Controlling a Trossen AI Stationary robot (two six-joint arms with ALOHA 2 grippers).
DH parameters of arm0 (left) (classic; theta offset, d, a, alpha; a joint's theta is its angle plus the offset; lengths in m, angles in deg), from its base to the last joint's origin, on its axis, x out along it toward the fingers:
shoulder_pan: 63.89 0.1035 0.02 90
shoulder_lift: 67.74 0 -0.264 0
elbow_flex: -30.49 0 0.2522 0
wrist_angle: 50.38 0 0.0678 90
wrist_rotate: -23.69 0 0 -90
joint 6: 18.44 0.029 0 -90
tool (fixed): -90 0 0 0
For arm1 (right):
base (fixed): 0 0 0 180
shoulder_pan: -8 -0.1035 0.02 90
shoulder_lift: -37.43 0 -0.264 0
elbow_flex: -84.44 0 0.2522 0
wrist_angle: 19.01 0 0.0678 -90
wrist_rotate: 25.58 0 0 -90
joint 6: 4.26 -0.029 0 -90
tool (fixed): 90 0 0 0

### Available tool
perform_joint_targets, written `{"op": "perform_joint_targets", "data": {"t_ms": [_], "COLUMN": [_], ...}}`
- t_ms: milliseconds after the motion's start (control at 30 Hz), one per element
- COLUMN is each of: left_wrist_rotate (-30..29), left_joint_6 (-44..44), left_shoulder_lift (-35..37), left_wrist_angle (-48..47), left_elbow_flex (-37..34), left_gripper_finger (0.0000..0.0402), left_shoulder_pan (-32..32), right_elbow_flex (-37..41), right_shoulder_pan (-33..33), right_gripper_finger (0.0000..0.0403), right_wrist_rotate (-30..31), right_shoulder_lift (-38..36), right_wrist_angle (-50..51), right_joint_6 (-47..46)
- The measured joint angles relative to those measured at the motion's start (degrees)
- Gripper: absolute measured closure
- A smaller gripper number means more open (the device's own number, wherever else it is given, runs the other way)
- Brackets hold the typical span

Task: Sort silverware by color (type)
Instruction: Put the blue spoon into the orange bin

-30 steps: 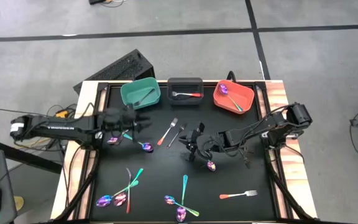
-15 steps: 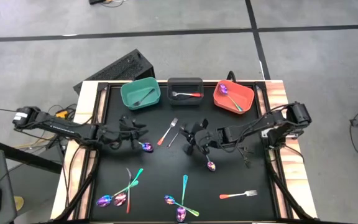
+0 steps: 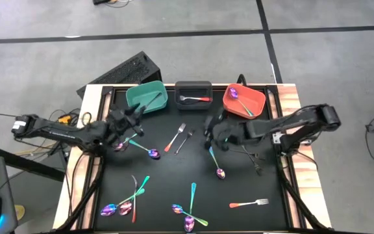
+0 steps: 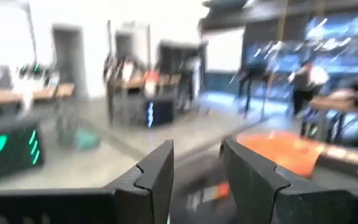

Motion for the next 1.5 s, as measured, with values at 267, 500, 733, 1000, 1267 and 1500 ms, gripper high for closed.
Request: {"op": "perform_joint_targets", "data": {"t_ms": [267,500,733,1000,1267,1500], "left_wrist_rotate": [18.53,20.75,20.74,21.46,35.75,37.81], "left_joint_6": [2.91,1.34,-6.39,-16.57,-18.77,-24.47], "left_shoulder_lift": [-1.31,-10.72,-18.3,-21.93,-21.98,-23.02], "left_wrist_angle": [-7.43,-9.47,-6.27,-10.79,1.43,0.85], "left_elbow_flex": [5.04,5.03,5.03,5.03,5.03,5.08], "left_gripper_finger": [0.0274,0.0274,0.0274,0.0274,0.0274,0.0274], "left_shoulder_pan": [10.5,17.72,22.07,21.57,21.43,19.04], "right_elbow_flex": [2.36,3.54,0.43,0.34,0.34,1.74], "right_shoulder_pan": [7.88,13.99,13.91,10.32,3.68,-0.63], "right_gripper_finger": [0.0268,0.0268,0.0269,0.0269,0.0269,0.0269], "right_wrist_rotate": [-0.9,-0.93,-1.03,-1.22,-0.04,-17.54], "right_shoulder_lift": [-2.54,6.94,9.56,9.43,2.92,2.35], "right_wrist_angle": [0.15,0.68,5.99,8.67,26.2,29.45], "right_joint_6": [-2.87,-1.22,3.06,1.11,-9.38,-15.93]}}
